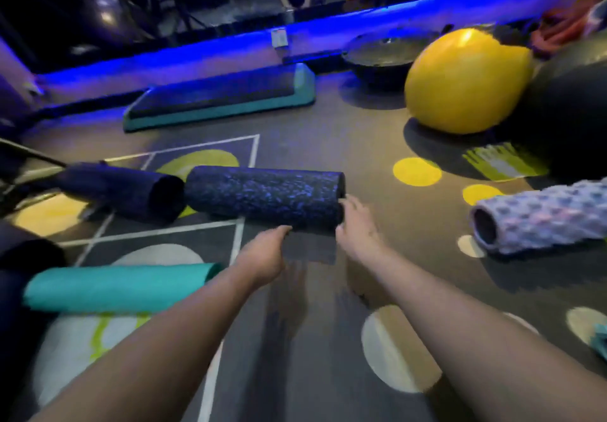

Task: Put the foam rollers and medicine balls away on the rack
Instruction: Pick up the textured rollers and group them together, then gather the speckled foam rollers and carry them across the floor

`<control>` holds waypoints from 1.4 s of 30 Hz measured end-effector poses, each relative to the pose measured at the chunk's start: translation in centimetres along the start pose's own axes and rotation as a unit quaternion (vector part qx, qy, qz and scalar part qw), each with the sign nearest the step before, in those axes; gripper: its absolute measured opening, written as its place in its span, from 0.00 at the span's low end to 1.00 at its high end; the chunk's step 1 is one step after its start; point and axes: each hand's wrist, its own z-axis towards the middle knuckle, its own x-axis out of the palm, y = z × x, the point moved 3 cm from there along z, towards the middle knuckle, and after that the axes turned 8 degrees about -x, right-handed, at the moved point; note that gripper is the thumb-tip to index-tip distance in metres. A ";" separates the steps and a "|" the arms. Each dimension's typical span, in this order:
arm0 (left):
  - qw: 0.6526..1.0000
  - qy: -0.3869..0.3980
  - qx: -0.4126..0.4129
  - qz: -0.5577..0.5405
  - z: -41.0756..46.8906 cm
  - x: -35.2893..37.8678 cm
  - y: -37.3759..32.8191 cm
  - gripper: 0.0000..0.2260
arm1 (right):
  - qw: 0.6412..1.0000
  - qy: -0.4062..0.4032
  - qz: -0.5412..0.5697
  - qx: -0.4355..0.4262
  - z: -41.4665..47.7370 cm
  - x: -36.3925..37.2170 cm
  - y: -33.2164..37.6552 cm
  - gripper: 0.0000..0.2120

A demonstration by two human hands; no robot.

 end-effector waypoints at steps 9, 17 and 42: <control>0.982 0.012 -0.158 -0.100 -2.3 0.6 11.5 0.22 | 0.972 0.053 -0.205 -0.104 6.5 3.3 1.9 0.32; 0.878 0.003 -0.316 -0.359 2.2 4.1 9.6 0.41 | 0.936 -0.280 0.006 -0.214 -1.3 3.5 9.1 0.19; 0.708 0.190 -0.212 -0.646 2.1 8.1 -5.2 0.39 | 0.879 0.071 0.375 0.286 -9.3 -4.1 0.5 0.27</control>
